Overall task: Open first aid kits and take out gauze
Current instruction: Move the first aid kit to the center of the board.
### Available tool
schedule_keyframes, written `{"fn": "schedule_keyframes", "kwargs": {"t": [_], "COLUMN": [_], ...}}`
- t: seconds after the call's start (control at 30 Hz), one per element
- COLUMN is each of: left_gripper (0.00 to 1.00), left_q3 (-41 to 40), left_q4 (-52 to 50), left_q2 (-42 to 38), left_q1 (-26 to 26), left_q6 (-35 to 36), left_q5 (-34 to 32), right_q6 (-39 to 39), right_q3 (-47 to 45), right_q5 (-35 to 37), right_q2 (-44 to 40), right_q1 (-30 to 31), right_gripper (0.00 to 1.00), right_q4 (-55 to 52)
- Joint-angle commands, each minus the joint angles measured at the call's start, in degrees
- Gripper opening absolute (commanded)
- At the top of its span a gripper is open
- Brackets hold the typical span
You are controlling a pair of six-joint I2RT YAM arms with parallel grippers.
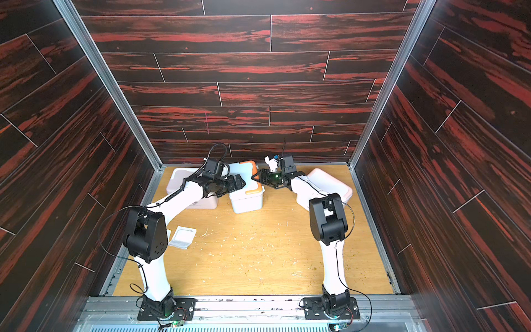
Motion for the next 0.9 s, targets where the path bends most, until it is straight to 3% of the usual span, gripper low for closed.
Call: {"fn": "schedule_keyframes", "kwargs": {"t": [0.0,0.43,0.87], "left_gripper": [1.00,1.00,1.00], "left_q3": [-2.75,-15.47,-29.36], "left_q4": [0.65,5.28,10.25], "left_q2": [-1.90,-13.11,-25.17], "left_q1": [-3.32,-8.84,-17.94], "left_q6": [-0.83,-4.71,-10.47], "left_q5": [2.75,1.42,-1.91], "right_q6": [0.38,3.02,4.42], "right_q3": [-5.49,-25.00,-50.03], "right_q5": [-4.16,-2.89,1.47], "right_q2": [-5.52,-21.00,-43.57], "right_q1": [2.70,3.91,8.51], "right_gripper": [0.68,0.67,0.68], "right_q4": [0.04,4.68,5.15]}}
